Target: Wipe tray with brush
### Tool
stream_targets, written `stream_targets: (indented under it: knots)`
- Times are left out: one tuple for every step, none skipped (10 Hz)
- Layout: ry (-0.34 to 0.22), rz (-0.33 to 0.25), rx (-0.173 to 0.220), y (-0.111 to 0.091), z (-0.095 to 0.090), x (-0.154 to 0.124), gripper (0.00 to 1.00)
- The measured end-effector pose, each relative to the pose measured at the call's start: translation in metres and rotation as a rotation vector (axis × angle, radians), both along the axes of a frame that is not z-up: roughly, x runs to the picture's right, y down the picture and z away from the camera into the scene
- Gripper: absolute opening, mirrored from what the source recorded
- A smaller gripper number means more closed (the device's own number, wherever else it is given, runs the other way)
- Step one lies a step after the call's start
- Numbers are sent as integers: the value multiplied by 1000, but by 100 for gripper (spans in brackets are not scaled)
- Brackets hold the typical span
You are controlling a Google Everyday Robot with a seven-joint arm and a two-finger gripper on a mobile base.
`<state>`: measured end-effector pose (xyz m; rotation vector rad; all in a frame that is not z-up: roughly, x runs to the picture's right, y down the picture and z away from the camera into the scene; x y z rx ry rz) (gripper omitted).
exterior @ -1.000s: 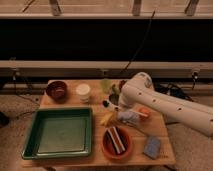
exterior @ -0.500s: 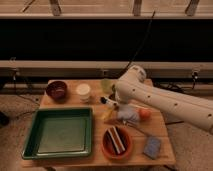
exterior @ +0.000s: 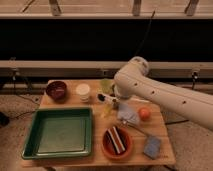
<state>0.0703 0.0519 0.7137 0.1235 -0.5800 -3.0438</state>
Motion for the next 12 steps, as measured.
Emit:
stream_targets:
  knots:
    - [0, -11, -5, 2, -1, 0, 0]
    - [-5, -27, -19, 11, 0, -4, 0]
    - [-14, -54, -31, 23, 4, -12, 0]
    - [-17, -75, -38, 32, 8, -22, 0]
    - [-12, -107, -43, 45, 18, -35, 0]
    - [-5, -127, -49, 54, 28, -42, 0]
    - [4, -142, -56, 62, 37, -43, 0]
    - [9, -152, -68, 69, 48, -45, 0]
    - [5, -157, -83, 73, 57, -48, 0]
    - [-5, -164, -94, 73, 63, -50, 0]
    - [-11, -169, -104, 73, 65, -50, 0]
    - [-13, -169, -106, 74, 65, -50, 0]
